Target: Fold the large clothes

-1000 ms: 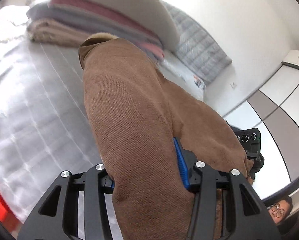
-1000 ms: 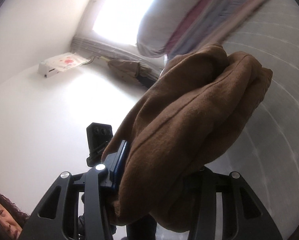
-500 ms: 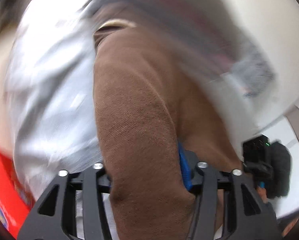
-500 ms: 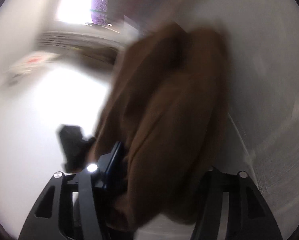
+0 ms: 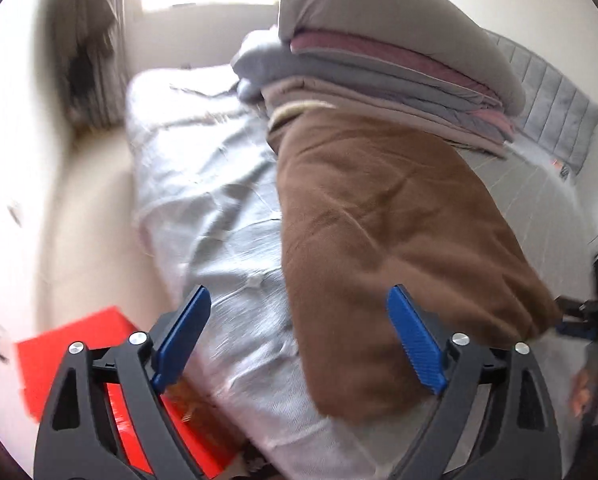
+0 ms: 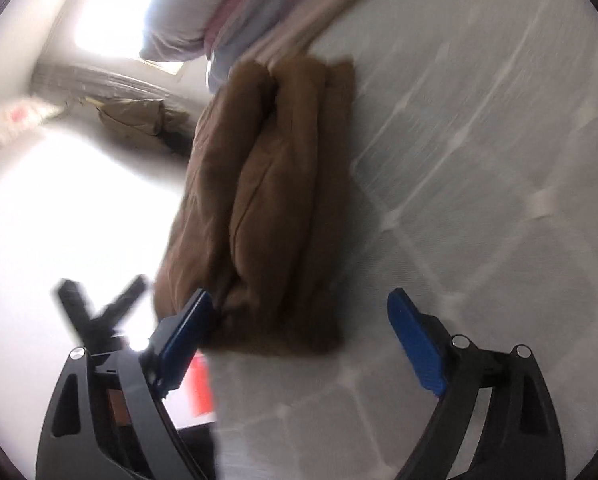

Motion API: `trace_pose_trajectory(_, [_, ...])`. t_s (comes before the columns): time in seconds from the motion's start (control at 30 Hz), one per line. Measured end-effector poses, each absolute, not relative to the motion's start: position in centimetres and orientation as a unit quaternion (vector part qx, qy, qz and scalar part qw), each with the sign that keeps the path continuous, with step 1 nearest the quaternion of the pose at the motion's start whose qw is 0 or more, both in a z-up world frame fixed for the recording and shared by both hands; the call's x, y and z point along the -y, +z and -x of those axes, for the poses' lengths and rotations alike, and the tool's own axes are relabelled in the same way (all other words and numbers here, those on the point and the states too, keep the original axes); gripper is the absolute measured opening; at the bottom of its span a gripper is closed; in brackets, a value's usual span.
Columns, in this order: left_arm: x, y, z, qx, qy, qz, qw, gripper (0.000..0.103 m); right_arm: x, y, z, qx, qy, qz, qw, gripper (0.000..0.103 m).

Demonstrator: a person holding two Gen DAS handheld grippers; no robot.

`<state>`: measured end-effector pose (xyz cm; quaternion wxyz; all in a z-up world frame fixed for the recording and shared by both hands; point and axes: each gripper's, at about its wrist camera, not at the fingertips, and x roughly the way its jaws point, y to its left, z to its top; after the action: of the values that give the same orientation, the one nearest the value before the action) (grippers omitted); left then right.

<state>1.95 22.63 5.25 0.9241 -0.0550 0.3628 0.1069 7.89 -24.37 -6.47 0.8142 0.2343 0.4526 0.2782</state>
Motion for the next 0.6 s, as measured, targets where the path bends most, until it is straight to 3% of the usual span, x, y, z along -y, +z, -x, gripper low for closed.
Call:
trace_pose_trajectory(0.1, [-21.1,6.2,-0.1,-0.358,0.129,0.036,0.924,0.087,24.5,-4.2,-3.6,-0.392,0.234,-0.163,0.875,0.086])
trace_pose_trajectory(0.23, [-18.0,6.8,2.6,-0.354,0.136,0.008,0.925,0.087,24.2,-3.2,0.9,-0.376,0.176,-0.111,0.903,0.087])
trace_pose_trajectory(0.33, [-16.4,7.2,4.5,-0.346,0.133,-0.001,0.929,0.087,23.0,-1.7,1.9,-0.352,0.148,-0.061,0.922,0.089])
trace_pose_trajectory(0.4, [-15.3,7.6,5.6,-0.34,0.134,-0.014,0.931,0.087,22.2,-1.1,2.5,-0.338,0.145,-0.047,0.929,0.096])
trace_pose_trajectory(0.6, [-13.8,8.5,7.7,-0.324,0.142,-0.029,0.935,0.087,20.0,1.2,3.5,-0.319,0.132,-0.016,0.938,0.096])
